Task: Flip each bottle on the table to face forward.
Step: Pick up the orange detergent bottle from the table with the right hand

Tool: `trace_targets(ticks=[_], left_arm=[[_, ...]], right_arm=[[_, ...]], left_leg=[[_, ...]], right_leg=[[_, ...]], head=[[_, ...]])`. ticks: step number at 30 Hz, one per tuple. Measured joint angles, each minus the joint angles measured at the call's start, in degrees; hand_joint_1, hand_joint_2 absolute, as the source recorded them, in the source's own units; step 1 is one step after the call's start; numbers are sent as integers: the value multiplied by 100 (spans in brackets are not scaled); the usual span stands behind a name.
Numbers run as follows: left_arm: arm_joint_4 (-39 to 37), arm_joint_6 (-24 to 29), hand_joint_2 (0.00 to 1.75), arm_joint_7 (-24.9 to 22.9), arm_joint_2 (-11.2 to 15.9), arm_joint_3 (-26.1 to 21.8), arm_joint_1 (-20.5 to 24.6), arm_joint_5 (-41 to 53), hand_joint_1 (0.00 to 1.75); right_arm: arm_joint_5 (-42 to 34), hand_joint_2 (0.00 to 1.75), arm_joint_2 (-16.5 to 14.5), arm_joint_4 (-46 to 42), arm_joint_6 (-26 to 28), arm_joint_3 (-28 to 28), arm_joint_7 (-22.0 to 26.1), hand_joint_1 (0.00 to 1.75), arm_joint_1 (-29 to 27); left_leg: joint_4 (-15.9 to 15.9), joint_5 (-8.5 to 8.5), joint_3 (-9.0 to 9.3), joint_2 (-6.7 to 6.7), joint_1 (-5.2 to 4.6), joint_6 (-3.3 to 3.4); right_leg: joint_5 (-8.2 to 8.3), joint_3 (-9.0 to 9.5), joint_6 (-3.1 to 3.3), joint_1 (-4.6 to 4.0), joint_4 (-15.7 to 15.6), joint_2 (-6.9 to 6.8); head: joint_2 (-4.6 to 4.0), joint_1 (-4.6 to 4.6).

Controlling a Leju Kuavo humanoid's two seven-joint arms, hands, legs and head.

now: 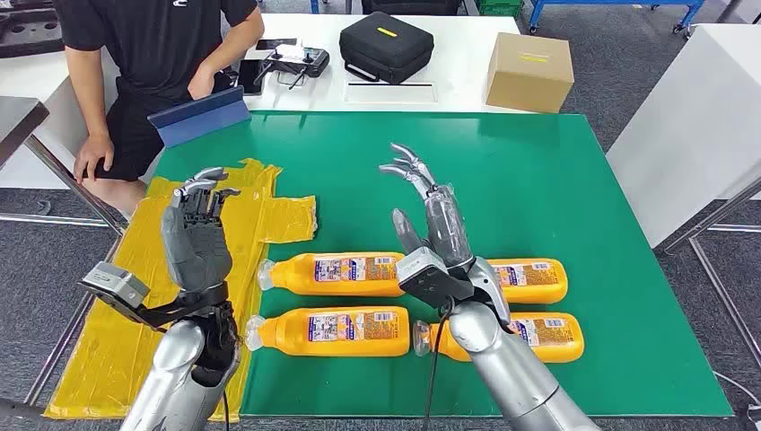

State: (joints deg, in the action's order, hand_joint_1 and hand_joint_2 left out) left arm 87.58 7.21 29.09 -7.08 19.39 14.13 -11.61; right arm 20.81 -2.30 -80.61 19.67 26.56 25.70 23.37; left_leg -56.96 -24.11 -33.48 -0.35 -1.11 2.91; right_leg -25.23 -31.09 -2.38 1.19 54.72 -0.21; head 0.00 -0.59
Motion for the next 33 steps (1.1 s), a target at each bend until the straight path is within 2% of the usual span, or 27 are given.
trace_targets(ticks=[11,13,14,16,17,18,20,22,26,27,30,31,33], left_arm=[[0,12,0,-11,0,0,-3,12,175],[95,288,0,-313,-9,-41,-186,329,175],[256,541,0,-603,-22,-101,-453,691,175],[703,875,0,-963,-109,-351,-1478,1546,175],[883,715,0,-776,-207,-584,-2123,1848,175],[992,349,0,-390,-339,-867,-2769,2042,175],[1149,-565,0,353,-626,-1447,-3706,2257,175],[1316,-1013,0,497,-824,-1796,-4120,2391,175],[1496,-1106,0,220,-1030,-2105,-4349,2533,171],[1511,-1119,0,186,-1060,-2144,-4350,2554,130],[1523,-1132,0,138,-1131,-2234,-4326,2617,3],[1524,-1123,0,131,-1146,-2257,-4319,2647,0],[1527,-1083,0,119,-1173,-2291,-4310,2715,0]], right_arm=[[-13,0,0,0,-8,0,-9,172,-3],[-285,0,0,-102,-250,-76,-263,175,-176],[-555,0,-3,-255,-535,-197,-494,175,-431],[-992,0,-50,-655,-1546,-689,-694,173,-1365],[-932,0,-116,-795,-2219,-1080,-453,171,-1926],[-706,0,-221,-877,-2909,-1526,-26,171,-2474],[-128,0,-541,-999,-3951,-2457,850,171,-3236],[117,0,-888,-1163,-4256,-3159,1092,172,-3551],[80,0,-1285,-1453,-4081,-3921,793,171,-3843],[55,0,-1344,-1507,-4041,-4016,763,137,-3894],[13,0,-1482,-1625,-4005,-4229,733,10,-4003],[19,0,-1514,-1649,-3998,-4283,732,0,-4027],[60,0,-1561,-1673,-3955,-4354,728,0,-4047]], left_leg=[[0,0,0,0,0,0],[1,-8,13,1,0,-3],[3,-22,28,2,0,-4],[7,-73,76,6,0,-7],[6,-100,95,7,0,-3],[5,-120,101,6,0,1],[1,-138,79,-5,-1,8],[3,-144,69,-14,-1,6],[8,-159,101,-16,-1,8],[8,-156,102,-15,0,7],[8,-147,112,-11,2,4],[8,-145,116,-8,2,5],[7,-141,121,-5,2,6]], right_leg=[[0,0,0,0,0,0],[-4,10,1,0,-3,0],[-12,24,6,0,-8,1],[-51,74,12,-1,-20,2],[-75,97,11,-1,-24,4],[-95,107,5,-1,-25,4],[-114,88,-2,0,-26,-2],[-120,60,1,3,-31,-7],[-137,41,7,9,-36,-6],[-133,42,10,9,-36,-6],[-122,52,17,9,-34,-4],[-121,61,16,9,-33,-4],[-118,94,14,8,-32,-3]], head=[[0,1],[0,1],[0,1],[0,0],[0,2],[0,-1],[0,-3],[0,-5],[0,-8],[0,-7],[0,-5],[0,-5],[0,-6]])
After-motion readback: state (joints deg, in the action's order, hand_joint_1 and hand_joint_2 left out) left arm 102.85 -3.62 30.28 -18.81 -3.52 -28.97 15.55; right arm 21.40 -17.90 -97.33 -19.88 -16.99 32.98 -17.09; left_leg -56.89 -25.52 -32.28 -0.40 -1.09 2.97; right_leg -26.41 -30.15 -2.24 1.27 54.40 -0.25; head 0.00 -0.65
